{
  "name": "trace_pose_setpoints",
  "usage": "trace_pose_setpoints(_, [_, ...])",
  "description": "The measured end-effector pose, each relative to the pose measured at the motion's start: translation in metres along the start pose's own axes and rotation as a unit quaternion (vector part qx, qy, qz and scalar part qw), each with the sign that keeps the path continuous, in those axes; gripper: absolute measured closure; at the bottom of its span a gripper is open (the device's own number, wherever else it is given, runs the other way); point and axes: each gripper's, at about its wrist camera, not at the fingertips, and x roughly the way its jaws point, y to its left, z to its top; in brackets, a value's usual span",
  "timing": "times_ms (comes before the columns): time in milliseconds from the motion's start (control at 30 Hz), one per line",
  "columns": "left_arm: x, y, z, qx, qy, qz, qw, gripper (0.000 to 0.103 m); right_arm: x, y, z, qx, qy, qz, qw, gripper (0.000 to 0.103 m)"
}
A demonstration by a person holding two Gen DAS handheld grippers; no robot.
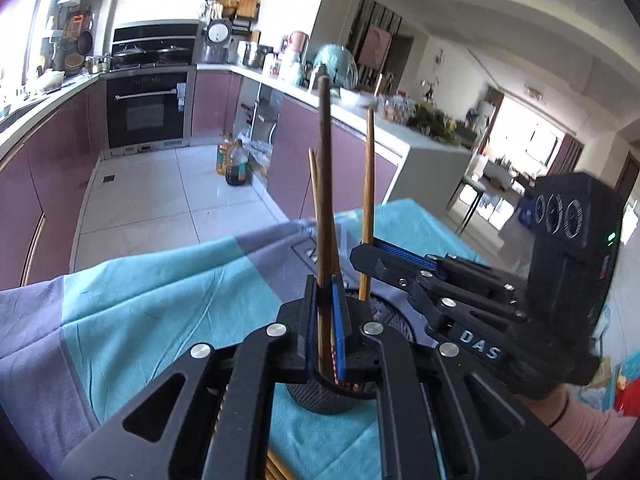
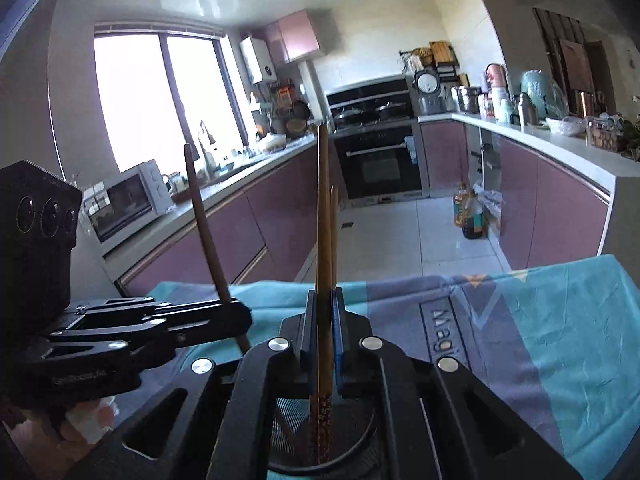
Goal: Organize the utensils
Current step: 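Lower the chopstick into the mesh cup and open the right tool while the left tool releases its chopstick, then withdraw both tools from the cup back over the remaining chopsticks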
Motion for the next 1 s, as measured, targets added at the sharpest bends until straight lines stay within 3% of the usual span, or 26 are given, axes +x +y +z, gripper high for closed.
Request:
trace_pose_setpoints(133, [0.009,0.000,-0.004,0.003,0.009,0.006,0.9999,0.091,0.000,-0.003,0.000,0.007,0.016,-0.007,1.000,0.094])
trace_pose_setpoints(300, [0.005,0.000,-0.008,0.002,0.005,0.014,0.9999,0.084,-0.008,-0.002,-0.004,0.009,0.017,-0.003,1.000,0.084])
trace_pose_setpoints(600, [-0.042,0.018,-0.035,-0.003,-0.034,0.055,0.9979,0.065,-0.040,0.021,-0.008,-0.019,0.006,0.029,0.999,0.067])
trace_pose_setpoints(733, [-0.063,0.029,-0.053,-0.004,-0.039,0.084,0.9957,0.059,-0.052,0.040,-0.017,-0.049,0.012,0.057,0.997,0.066])
trace_pose_setpoints(1000, [-0.079,0.057,-0.094,-0.019,-0.009,0.116,0.9930,0.059,-0.039,0.069,-0.054,-0.069,0.067,0.095,0.991,0.065])
